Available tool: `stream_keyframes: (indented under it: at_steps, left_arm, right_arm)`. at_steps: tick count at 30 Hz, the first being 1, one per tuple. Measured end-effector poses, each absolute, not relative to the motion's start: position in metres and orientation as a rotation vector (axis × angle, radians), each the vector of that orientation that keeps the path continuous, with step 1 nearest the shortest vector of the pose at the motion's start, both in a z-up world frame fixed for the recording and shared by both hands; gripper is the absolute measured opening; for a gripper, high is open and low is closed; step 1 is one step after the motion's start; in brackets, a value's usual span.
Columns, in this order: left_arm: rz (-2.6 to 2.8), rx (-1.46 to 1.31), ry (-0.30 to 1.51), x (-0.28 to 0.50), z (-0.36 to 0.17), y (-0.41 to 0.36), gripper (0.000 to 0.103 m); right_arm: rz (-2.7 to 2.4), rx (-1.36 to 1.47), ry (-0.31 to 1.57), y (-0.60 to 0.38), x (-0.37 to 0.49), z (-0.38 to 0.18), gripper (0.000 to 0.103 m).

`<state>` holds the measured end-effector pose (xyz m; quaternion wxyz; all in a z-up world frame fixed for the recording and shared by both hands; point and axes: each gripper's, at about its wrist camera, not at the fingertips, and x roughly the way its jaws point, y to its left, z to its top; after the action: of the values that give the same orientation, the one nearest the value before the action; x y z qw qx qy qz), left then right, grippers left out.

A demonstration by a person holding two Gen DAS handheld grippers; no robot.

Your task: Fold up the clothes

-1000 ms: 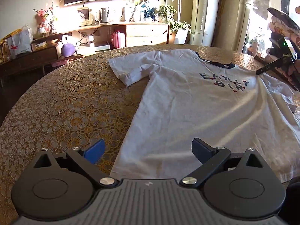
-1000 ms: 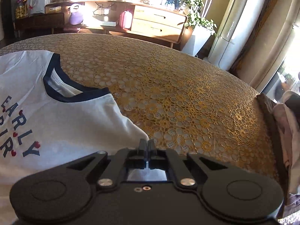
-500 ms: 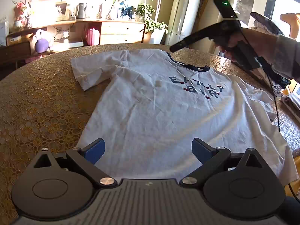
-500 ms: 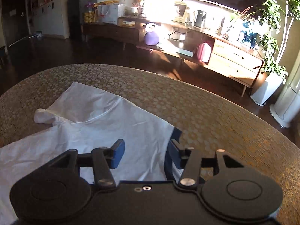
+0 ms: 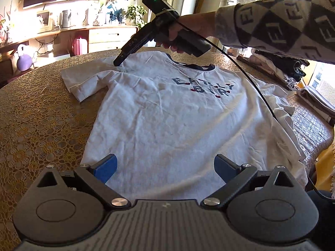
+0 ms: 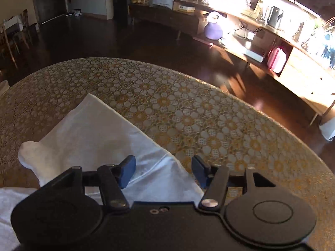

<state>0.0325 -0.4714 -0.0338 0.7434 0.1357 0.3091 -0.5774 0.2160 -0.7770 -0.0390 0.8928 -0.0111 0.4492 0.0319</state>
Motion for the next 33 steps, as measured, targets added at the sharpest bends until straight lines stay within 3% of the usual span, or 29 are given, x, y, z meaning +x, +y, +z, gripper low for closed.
stream_keyframes:
  at_steps: [10, 20, 26, 33]
  left_arm:
    - [-1.255, 0.162, 0.732, 0.045, -0.031, -0.467, 0.100]
    - [-1.234, 0.197, 0.697, 0.042, -0.033, -0.473, 0.100]
    - [-1.218, 0.165, 0.720, 0.052, -0.033, -0.472, 0.100]
    - [-1.207, 0.333, 0.653, 0.044, -0.035, -0.480, 0.100]
  right_arm:
    - [-0.031, -0.106, 0.846, -0.765, 0.215, -0.030, 0.103]
    - [-0.221, -0.053, 0.839, -0.784, 0.229, -0.038, 0.103]
    - [-0.174, -0.036, 0.863, -0.773, 0.166, 0.007, 0.103]
    - [-0.206, 0.008, 0.946, -0.729, 0.035, 0.034, 0.103]
